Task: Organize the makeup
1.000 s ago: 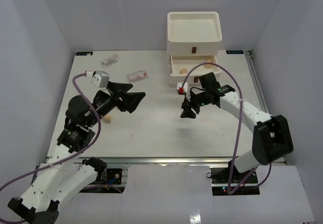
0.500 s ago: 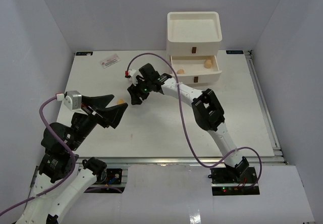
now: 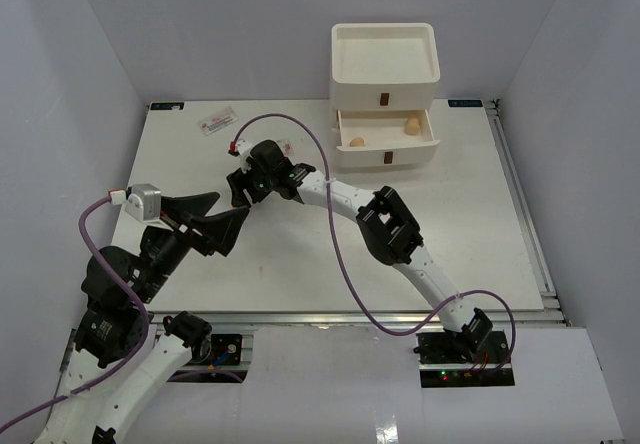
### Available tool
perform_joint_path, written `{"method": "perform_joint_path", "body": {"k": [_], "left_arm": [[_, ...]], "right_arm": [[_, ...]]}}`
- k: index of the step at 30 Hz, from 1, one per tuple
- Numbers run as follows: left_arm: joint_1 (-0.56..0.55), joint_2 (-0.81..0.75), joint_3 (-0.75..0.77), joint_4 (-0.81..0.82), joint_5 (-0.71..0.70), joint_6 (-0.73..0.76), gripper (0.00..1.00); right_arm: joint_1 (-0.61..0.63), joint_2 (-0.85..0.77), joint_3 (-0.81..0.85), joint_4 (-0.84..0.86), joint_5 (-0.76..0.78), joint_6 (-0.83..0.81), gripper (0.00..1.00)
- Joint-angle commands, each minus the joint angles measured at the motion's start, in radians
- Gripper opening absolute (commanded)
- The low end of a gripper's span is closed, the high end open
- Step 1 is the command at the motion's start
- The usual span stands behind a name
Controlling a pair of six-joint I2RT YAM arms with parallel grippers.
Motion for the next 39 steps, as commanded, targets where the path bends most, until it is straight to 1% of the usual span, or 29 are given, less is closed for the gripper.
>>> {"method": "perform_joint_path", "body": {"k": [1,5,7,9,11,12,16,19,21,23,25,26,28,33,36,39], "left_arm": [[0.005,-0.002,-0.006,-0.024,-0.019,0.01,0.95],[0.005,0.0,-0.009,-0.027,-0.022,0.011,0.95],[0.005,-0.001,-0.011,-0.028,-0.02,0.005,0.94],[0.005,-0.005,-0.015,-0.031,-0.019,-0.001,0.94],[0.005,-0.01,-0.018,-0.036,-0.024,-0.006,0.95],[0.005,-0.01,-0.018,-0.04,-0.028,-0.009,0.95],[0.005,0.006,-0.018,-0.055,-0.014,-0.021,0.95],[0.005,0.009,-0.031,-0.058,0.0,-0.029,0.95],[0.005,0.004,-0.054,-0.058,0.013,-0.037,0.95],[0.005,-0.003,-0.081,-0.056,0.022,-0.047,0.95],[0.005,-0.004,-0.118,-0.056,0.043,-0.058,0.95],[0.005,-0.004,-0.13,-0.056,0.05,-0.062,0.95],[0.005,0.0,-0.161,-0.053,0.069,-0.075,0.95],[0.005,0.017,-0.198,-0.051,0.088,-0.084,0.95],[0.005,0.035,-0.218,-0.051,0.1,-0.084,0.95],[0.005,0.046,-0.236,-0.052,0.109,-0.091,0.95]], "right_arm": [[0.009,0.034,0.044,0.063,0.076,0.006,0.71],[0.012,0.04,0.041,0.079,0.044,0.004,0.62],[0.014,0.036,0.036,0.084,0.01,-0.003,0.45],[0.012,0.022,0.021,0.085,-0.029,-0.022,0.25],[0.013,-0.009,-0.012,0.081,-0.05,-0.057,0.11],[0.01,-0.037,-0.035,0.073,-0.056,-0.067,0.08],[-0.032,-0.196,-0.121,0.018,-0.101,-0.167,0.08],[-0.081,-0.307,-0.191,-0.068,-0.278,-0.303,0.08],[-0.144,-0.457,-0.294,-0.137,-0.341,-0.426,0.08],[-0.192,-0.576,-0.373,-0.138,-0.306,-0.476,0.08],[-0.265,-0.721,-0.504,-0.117,-0.232,-0.508,0.08],[-0.292,-0.758,-0.539,-0.115,-0.225,-0.521,0.08],[-0.379,-0.842,-0.611,-0.094,-0.122,-0.543,0.09],[-0.56,-0.895,-0.679,-0.025,-0.008,-0.541,0.14],[-0.627,-0.853,-0.658,0.007,0.033,-0.536,0.18],[-0.646,-0.789,-0.603,0.005,0.068,-0.537,0.24]]}}
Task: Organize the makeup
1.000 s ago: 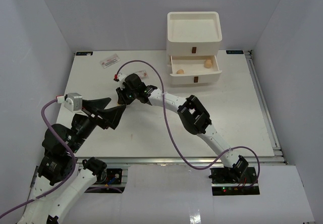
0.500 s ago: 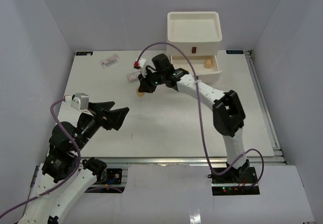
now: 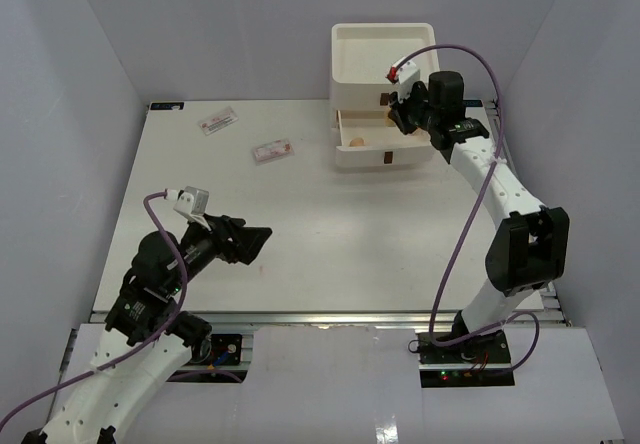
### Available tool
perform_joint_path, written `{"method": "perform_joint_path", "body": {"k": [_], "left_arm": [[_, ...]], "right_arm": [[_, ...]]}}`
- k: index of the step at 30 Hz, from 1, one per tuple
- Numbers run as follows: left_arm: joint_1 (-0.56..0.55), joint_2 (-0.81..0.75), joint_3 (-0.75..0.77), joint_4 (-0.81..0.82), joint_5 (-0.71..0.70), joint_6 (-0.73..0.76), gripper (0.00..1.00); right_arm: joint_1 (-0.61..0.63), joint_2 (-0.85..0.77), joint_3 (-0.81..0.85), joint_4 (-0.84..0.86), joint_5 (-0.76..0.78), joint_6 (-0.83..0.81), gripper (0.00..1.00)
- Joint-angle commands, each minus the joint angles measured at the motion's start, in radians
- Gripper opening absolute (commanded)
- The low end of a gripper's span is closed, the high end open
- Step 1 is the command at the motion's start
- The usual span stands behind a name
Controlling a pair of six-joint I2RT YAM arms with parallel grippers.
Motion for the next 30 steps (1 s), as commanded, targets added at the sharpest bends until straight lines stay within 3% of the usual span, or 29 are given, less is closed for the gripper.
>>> {"method": "perform_joint_path", "body": {"k": [1,3,5,8,13,17,21,25,27,30], "left_arm": [[0.005,0.021,-0.029,0.005,0.035,-0.02,0.95],[0.005,0.015,-0.036,0.0,0.036,-0.025,0.95],[0.005,0.007,-0.043,-0.009,0.034,-0.03,0.95],[0.005,0.007,-0.047,-0.026,0.015,-0.035,0.95],[0.005,0.09,-0.061,-0.042,0.001,-0.041,0.95],[0.005,0.224,-0.06,-0.038,-0.009,-0.052,0.96],[0.008,0.352,-0.064,-0.02,-0.029,-0.104,0.95],[0.03,0.47,-0.059,-0.009,-0.035,-0.175,0.95],[0.042,0.504,-0.058,-0.013,-0.074,-0.224,0.95],[0.058,0.534,-0.046,-0.058,-0.218,-0.298,0.96]], "right_arm": [[-0.023,0.101,0.067,0.037,0.102,-0.019,0.27],[-0.026,0.136,0.092,0.036,0.132,-0.02,0.38],[-0.029,0.163,0.106,0.034,0.158,-0.021,0.62],[-0.04,0.148,0.099,0.019,0.131,-0.018,0.71],[-0.068,0.013,0.038,-0.014,-0.002,0.045,0.75],[-0.104,-0.189,-0.08,-0.08,-0.363,-0.008,0.77],[-0.108,-0.381,-0.328,-0.081,-0.72,-0.079,0.78],[-0.124,-0.552,-0.543,-0.036,-0.798,-0.106,0.78],[-0.171,-0.635,-0.667,0.063,-0.81,-0.074,0.79],[-0.28,-0.682,-0.738,0.175,-0.871,0.015,0.77]]}}
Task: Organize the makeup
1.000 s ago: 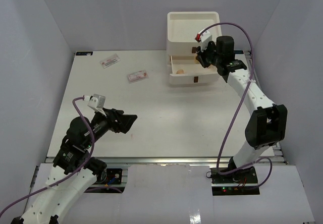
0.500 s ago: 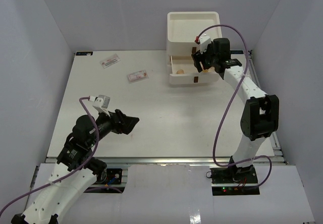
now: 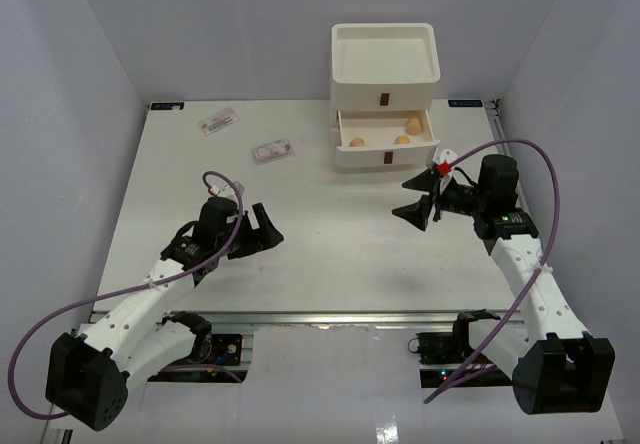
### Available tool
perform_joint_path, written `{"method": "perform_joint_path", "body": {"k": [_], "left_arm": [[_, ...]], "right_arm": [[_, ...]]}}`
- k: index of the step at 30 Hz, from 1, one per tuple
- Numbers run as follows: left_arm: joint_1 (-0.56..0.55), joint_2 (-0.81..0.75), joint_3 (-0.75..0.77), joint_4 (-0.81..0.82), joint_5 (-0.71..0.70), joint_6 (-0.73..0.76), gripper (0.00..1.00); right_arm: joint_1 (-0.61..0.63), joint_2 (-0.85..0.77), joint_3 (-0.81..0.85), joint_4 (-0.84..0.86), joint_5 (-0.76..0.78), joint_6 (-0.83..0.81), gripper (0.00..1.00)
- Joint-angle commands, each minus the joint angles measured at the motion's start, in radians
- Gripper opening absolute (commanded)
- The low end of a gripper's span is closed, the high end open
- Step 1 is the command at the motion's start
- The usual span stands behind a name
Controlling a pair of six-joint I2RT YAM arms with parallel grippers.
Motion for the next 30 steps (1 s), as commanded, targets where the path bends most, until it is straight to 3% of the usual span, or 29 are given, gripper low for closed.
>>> {"method": "perform_joint_path", "body": {"k": [1,5,10,17,24,30], "left_arm": [[0.026,0.031,0.02,-0.051,-0.223,-0.146,0.96],[0.057,0.075,0.065,-0.147,-0.413,-0.233,0.98],[0.134,0.194,0.113,-0.167,-0.5,-0.235,0.98],[0.283,0.383,0.212,-0.153,-0.522,-0.241,0.98],[0.306,0.509,0.249,-0.163,-0.559,-0.253,0.98],[0.338,0.526,0.241,-0.142,-0.529,-0.269,0.94]], "right_arm": [[-0.143,-0.054,-0.102,0.187,-0.177,0.105,0.76],[-0.171,-0.056,-0.11,0.204,-0.172,0.129,0.76],[-0.178,-0.041,-0.108,0.195,-0.162,0.13,0.76],[-0.196,-0.059,-0.1,0.175,-0.157,0.124,0.75],[-0.2,-0.069,-0.091,0.168,-0.123,0.111,0.75],[-0.2,-0.066,-0.089,0.135,-0.126,0.111,0.74]]}}
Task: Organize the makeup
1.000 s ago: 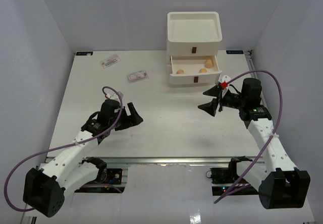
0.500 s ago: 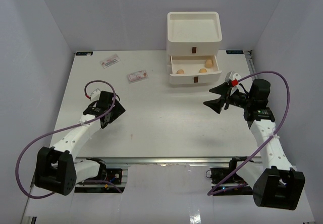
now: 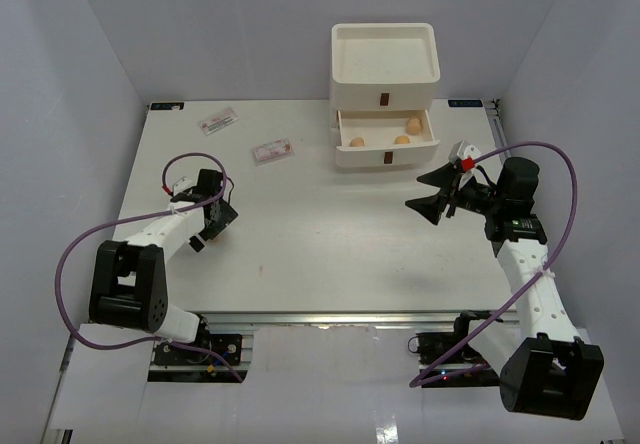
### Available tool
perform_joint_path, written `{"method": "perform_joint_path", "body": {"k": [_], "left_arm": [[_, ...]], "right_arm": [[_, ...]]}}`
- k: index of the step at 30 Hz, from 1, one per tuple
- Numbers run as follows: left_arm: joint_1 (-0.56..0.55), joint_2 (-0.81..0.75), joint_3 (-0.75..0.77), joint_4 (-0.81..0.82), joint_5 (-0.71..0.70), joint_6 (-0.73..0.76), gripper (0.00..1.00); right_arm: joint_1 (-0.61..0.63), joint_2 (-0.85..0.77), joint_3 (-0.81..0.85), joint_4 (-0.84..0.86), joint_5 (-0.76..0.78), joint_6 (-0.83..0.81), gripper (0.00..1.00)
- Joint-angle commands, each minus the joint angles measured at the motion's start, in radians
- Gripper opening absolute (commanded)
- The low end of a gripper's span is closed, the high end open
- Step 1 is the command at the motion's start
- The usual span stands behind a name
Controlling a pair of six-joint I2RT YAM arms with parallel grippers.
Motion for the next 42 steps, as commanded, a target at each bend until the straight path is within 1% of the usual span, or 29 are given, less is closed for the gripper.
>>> {"method": "perform_joint_path", "body": {"k": [1,7,10,12,13,14,20,26,29,31,32,34,36,38,39,42], "left_arm": [[0.029,-0.015,0.018,0.021,0.002,-0.022,0.92],[0.051,-0.011,-0.005,0.047,0.05,-0.039,0.84],[0.06,-0.012,-0.014,0.059,0.068,-0.042,0.74],[0.06,-0.013,-0.018,0.065,0.074,-0.042,0.65],[0.06,-0.015,-0.02,0.067,0.075,-0.042,0.57],[0.061,-0.018,-0.023,0.069,0.075,-0.042,0.53],[0.062,-0.049,-0.047,0.09,0.104,-0.055,0.43],[0.061,-0.101,-0.093,0.168,0.205,-0.035,0.35],[0.062,-0.127,-0.111,0.204,0.253,-0.023,0.27],[0.062,-0.142,-0.124,0.268,0.309,0.02,0.24],[0.061,-0.16,-0.139,0.311,0.364,0.043,0.23],[0.06,-0.2,-0.165,0.401,0.489,0.091,0.21],[0.061,-0.252,-0.19,0.507,0.632,0.131,0.15],[0.06,-0.267,-0.203,0.634,0.778,0.143,0.09],[0.058,-0.26,-0.195,0.714,0.882,0.146,0.06],[0.01,-0.165,-0.119,0.795,1.017,0.169,0.0]], "right_arm": [[-0.005,-0.015,0.029,-0.006,-0.001,-0.007,0.74],[-0.006,-0.015,0.031,-0.009,-0.001,-0.008,0.74],[-0.007,-0.016,0.031,-0.009,-0.001,-0.008,0.74],[-0.008,-0.018,0.031,-0.009,-0.001,-0.008,0.74],[-0.008,-0.019,0.031,-0.009,-0.001,-0.008,0.74],[-0.008,-0.02,0.031,-0.009,-0.001,-0.008,0.74],[-0.014,-0.027,0.032,-0.008,-0.004,-0.005,0.74],[-0.019,-0.028,0.031,-0.008,-0.006,-0.004,0.74],[-0.021,-0.028,0.031,-0.009,-0.007,-0.003,0.74],[-0.022,-0.028,0.031,-0.008,-0.007,-0.003,0.74],[-0.023,-0.028,0.031,-0.008,-0.007,-0.003,0.74],[-0.024,-0.027,0.033,-0.008,-0.007,-0.004,0.74],[-0.025,-0.026,0.033,-0.008,-0.007,-0.003,0.74],[-0.028,-0.024,0.031,-0.009,-0.006,-0.003,0.74],[-0.029,-0.024,0.031,-0.008,-0.005,-0.004,0.74],[-0.032,-0.025,0.031,-0.008,-0.004,-0.003,0.74]]}}
